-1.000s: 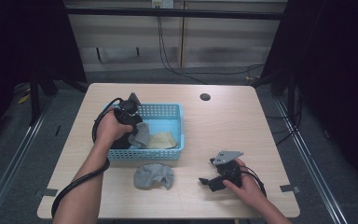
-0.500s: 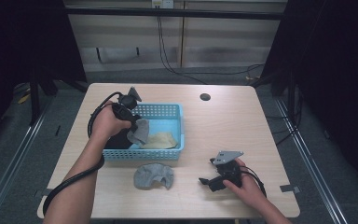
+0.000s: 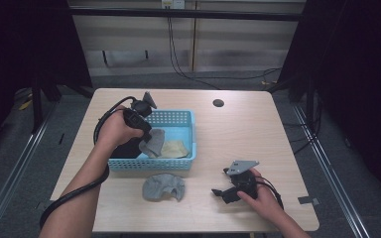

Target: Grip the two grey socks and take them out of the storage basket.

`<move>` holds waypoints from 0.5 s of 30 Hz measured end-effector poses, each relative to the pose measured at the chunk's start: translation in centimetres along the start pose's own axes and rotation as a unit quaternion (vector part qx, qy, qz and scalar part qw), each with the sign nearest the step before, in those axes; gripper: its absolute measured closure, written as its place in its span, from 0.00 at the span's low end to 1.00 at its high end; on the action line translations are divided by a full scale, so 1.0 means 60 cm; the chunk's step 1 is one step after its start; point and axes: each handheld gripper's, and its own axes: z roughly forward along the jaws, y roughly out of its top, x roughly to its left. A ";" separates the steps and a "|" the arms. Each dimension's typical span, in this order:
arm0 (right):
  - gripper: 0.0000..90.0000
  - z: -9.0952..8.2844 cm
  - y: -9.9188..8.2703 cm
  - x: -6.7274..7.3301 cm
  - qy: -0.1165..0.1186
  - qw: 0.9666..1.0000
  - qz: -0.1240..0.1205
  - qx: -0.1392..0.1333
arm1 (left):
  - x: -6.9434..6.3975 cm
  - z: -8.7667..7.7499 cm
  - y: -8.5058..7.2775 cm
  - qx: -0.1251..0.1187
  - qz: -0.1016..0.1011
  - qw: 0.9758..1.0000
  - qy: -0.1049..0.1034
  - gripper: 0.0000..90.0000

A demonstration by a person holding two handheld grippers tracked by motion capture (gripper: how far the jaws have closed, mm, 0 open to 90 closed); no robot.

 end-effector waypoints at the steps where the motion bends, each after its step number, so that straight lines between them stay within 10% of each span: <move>1: 0.13 0.000 0.000 0.000 0.000 1.000 0.000 0.000 | -0.003 -0.002 0.000 0.000 0.004 1.000 -0.002 0.93; 15: 0.13 0.000 0.000 0.000 -0.001 1.000 -0.001 0.000 | -0.029 -0.026 -0.008 0.014 0.027 1.000 -0.004 0.93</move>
